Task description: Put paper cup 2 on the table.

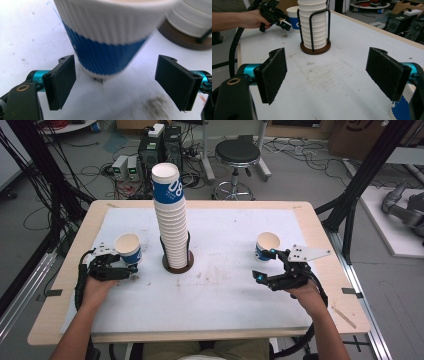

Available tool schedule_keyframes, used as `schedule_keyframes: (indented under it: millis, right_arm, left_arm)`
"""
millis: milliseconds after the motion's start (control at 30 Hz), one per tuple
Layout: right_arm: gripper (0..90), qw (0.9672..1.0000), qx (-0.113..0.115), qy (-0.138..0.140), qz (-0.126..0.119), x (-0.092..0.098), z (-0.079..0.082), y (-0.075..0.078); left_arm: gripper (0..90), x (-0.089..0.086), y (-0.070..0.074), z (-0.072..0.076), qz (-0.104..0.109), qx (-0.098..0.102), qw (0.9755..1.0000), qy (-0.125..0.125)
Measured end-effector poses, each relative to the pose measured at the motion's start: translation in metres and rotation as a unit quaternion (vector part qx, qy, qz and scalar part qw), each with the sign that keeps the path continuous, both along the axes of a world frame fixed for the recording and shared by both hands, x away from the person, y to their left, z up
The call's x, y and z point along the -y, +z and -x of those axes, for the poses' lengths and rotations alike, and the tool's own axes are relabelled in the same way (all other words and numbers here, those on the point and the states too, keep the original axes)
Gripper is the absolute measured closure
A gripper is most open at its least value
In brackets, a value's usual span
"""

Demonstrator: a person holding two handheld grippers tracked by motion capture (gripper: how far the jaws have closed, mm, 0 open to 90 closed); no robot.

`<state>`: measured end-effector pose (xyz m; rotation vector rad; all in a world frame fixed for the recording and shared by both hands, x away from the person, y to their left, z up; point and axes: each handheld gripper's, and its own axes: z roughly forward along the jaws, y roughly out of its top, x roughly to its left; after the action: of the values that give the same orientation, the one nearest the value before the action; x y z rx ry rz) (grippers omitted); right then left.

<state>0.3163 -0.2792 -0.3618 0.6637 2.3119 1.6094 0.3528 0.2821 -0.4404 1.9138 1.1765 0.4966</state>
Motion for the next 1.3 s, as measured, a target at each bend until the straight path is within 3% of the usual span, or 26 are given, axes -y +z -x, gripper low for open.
schedule_keyframes:
  millis: [133,233,300,400,500,567,667,800,967,1100,1300]
  right_arm:
    - [17.5,1.0,0.0,0.0,-0.002,0.001,0.0,0.0]
    - [17.5,1.0,-0.002,-0.002,-0.003,0.001,0.0,0.0]
    - [17.5,1.0,-0.001,-0.003,-0.003,0.002,0.0,0.0]
    - [17.5,0.9999,0.002,-0.016,0.0,0.003,0.0,0.001]
    - [17.5,0.9997,0.002,-0.023,0.003,0.004,-0.001,0.001]
    - [17.5,0.9996,0.002,-0.028,0.003,0.005,-0.001,0.001]
    - [17.5,0.9993,0.005,-0.035,0.007,0.007,-0.002,0.001]
    - [17.5,0.9984,0.01,-0.053,0.017,0.01,-0.002,0.002]
    - [17.5,0.9974,0.011,-0.068,0.018,0.014,-0.001,0.003]
    - [17.5,0.9953,0.023,-0.087,0.036,0.018,0.0,0.003]
    - [17.5,0.9923,0.029,-0.116,0.033,0.026,0.001,0.004]
  left_arm:
    - [17.1,-0.01,0.006,0.015,0.012,0.006,0.9999,0.004]
    - [17.1,-0.021,0.011,0.026,0.035,0.031,0.9988,0.016]
    - [17.1,-0.028,0.016,0.031,0.059,0.054,0.9966,0.02]
    - [17.1,-0.034,0.024,0.038,0.102,0.097,0.9897,0.026]
    - [17.1,-0.034,0.035,0.044,0.136,0.142,0.9801,0.025]
    - [17.0,-0.032,0.041,0.048,0.148,0.167,0.9747,0.015]
    - [16.7,-0.025,0.05,0.052,0.156,0.19,0.9693,-0.003]
    - [16.8,-0.01,0.061,0.055,0.166,0.206,0.9638,-0.034]
    - [16.7,0.015,0.071,0.054,0.186,0.219,0.9548,-0.077]
    - [16.7,0.038,0.074,0.052,0.181,0.219,0.9527,-0.108]
    - [16.7,0.056,0.074,0.048,0.178,0.215,0.9516,-0.128]
